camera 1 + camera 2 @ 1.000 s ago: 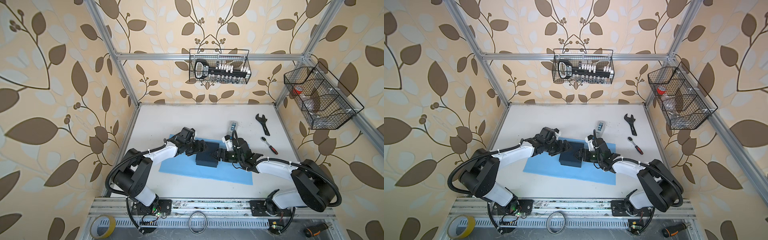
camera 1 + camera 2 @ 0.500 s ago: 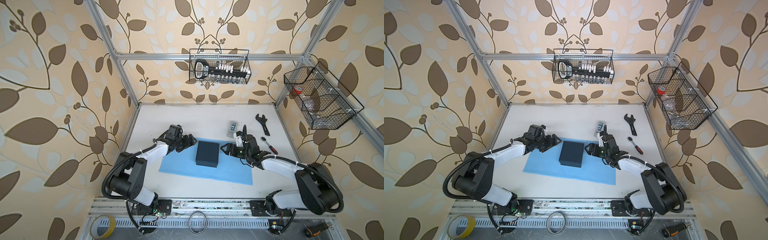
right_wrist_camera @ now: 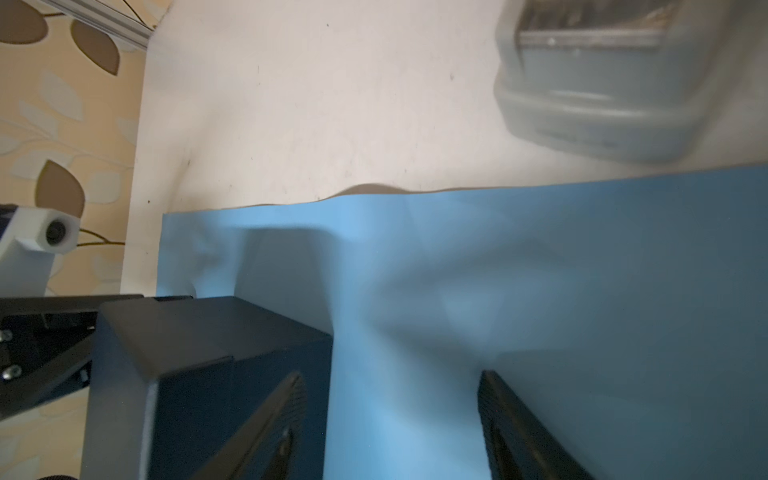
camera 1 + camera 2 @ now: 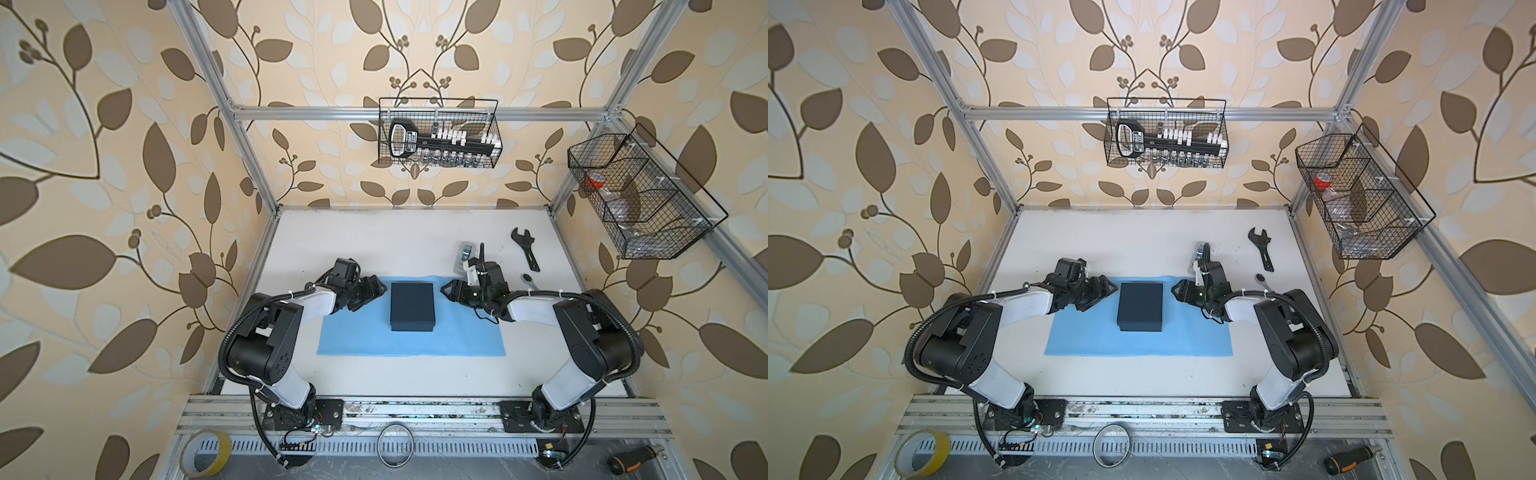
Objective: Wrap the gift box in paper
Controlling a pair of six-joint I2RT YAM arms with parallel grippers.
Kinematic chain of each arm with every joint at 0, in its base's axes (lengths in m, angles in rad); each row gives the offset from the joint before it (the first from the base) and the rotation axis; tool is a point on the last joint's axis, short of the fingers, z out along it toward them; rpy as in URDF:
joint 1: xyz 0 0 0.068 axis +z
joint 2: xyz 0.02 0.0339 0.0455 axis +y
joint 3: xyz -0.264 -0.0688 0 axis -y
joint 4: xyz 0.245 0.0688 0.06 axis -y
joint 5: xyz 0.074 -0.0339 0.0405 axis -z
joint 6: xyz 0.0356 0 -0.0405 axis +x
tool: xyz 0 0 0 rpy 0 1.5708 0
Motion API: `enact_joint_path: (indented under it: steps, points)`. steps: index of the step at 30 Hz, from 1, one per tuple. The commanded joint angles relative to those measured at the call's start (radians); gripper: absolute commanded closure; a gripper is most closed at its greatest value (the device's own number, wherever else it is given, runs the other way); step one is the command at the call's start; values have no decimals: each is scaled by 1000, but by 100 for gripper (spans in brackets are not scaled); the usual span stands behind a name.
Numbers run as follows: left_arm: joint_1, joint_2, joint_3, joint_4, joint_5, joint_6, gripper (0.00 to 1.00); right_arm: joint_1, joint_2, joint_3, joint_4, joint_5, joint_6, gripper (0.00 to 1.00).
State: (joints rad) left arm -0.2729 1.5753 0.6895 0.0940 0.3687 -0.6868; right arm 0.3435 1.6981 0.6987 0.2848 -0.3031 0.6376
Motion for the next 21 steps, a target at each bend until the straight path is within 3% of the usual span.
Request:
enact_joint_path:
  steps: [1,7,11,17,21]
  points:
    - [16,-29,-62,-1,-58,-14,17,23,49,29,-37,-25,-11,33]
    - [29,-8,18,-37,-29,12,15,1,-43,32,-108,-5,-49,29]
    - [29,-48,61,-57,-10,6,13,-35,-180,9,-225,75,-118,24]
    - [22,-163,6,2,104,-93,12,-129,-341,-68,-328,178,-155,14]
    - [-14,-231,3,-11,147,-111,12,-195,-330,-57,-374,235,-165,10]
